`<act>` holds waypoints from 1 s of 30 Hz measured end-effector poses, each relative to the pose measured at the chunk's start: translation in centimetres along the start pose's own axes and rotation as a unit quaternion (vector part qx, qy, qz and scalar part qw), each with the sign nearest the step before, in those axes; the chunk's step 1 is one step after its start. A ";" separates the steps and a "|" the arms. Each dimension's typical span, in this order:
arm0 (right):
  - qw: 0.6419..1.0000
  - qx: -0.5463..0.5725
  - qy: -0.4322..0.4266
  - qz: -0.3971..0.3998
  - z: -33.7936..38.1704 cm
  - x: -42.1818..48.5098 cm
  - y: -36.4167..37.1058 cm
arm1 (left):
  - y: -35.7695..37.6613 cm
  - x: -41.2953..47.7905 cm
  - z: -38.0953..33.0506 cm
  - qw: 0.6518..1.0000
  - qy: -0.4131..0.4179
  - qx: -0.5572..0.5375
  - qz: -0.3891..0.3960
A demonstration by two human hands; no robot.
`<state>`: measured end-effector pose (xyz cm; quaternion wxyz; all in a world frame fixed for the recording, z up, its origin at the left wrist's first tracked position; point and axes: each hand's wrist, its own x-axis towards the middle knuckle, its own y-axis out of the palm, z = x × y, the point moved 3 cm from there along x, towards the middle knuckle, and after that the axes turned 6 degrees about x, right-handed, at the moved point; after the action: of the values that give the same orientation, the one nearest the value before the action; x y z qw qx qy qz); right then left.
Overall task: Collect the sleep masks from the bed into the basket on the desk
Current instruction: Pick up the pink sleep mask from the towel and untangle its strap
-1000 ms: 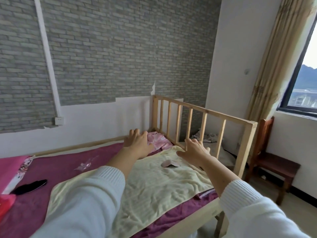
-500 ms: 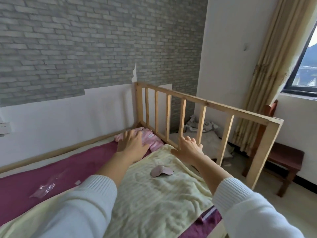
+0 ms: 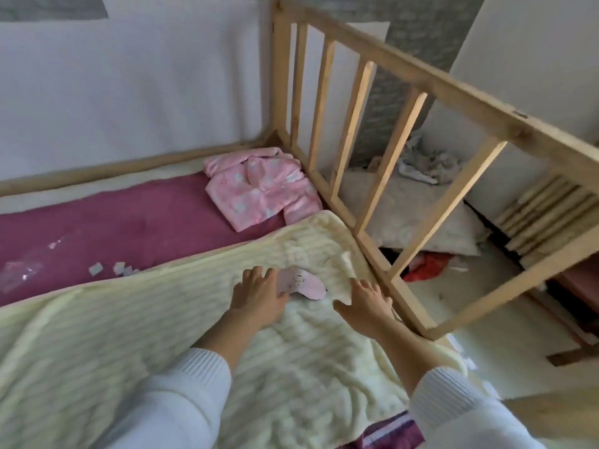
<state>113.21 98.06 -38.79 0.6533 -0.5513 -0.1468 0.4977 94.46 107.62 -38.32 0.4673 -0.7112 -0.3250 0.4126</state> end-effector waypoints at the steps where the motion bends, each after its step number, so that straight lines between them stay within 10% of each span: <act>1: 1.000 -0.003 0.005 0.016 -0.7 1.4 1.5 | 1.8 0.9 0.4 1.000 -0.009 -0.002 0.018; 17: 1.000 0.000 -0.022 0.009 -6.9 18.6 20.2 | 24.0 15.6 3.4 0.997 0.071 -0.026 0.023; 30: 0.965 0.217 -0.106 -0.107 -3.6 18.0 14.6 | 17.8 15.0 2.7 0.986 0.093 -0.137 -0.034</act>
<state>117.01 109.09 -59.09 0.7876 -0.3218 -0.1617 0.5001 100.13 115.16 -59.81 0.4073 -0.7923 -0.3574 0.2804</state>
